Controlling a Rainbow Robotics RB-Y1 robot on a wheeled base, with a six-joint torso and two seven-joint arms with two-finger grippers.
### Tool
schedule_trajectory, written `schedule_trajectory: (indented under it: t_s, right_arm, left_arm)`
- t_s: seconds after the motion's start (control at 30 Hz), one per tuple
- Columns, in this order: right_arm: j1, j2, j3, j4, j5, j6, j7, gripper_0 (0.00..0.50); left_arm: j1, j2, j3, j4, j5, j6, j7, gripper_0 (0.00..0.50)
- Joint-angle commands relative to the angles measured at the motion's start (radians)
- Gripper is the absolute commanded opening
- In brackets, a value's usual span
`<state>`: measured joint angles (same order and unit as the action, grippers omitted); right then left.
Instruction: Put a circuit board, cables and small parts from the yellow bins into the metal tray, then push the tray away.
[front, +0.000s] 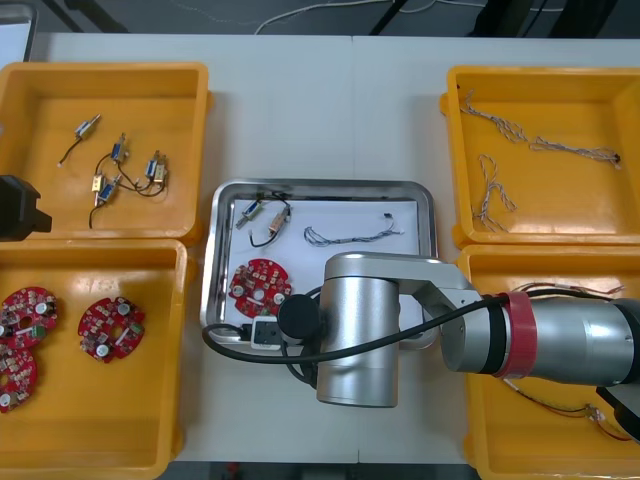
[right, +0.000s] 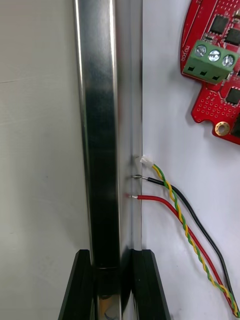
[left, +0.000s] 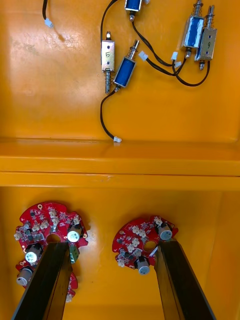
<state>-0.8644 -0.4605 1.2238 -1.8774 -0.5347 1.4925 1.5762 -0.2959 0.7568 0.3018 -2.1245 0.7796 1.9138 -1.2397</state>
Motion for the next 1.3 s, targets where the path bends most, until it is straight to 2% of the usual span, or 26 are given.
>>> schedule_trajectory:
  t_s: [0.03, 0.73, 1.1, 1.3]
  right_arm:
    - [-0.018, -0.006, 0.011, -0.009, 0.007, 0.006, -0.028, 0.0]
    - [-0.166, -0.087, 0.011, -0.009, 0.013, -0.009, 0.005, 0.0]
    - [-0.222, -0.092, 0.011, 0.017, 0.018, -0.049, 0.057, 0.0]
    - [-0.24, -0.09, 0.011, 0.058, 0.044, -0.083, 0.134, 0.0]
  left_arm:
    - [0.014, 0.041, -0.001, -0.005, 0.007, 0.006, 0.083, 0.5]
    - [0.014, 0.041, -0.001, -0.005, 0.007, 0.006, 0.083, 0.5]
    - [0.014, 0.041, -0.001, -0.005, 0.007, 0.006, 0.083, 0.5]
    - [0.014, 0.041, -0.001, -0.005, 0.007, 0.006, 0.083, 0.5]
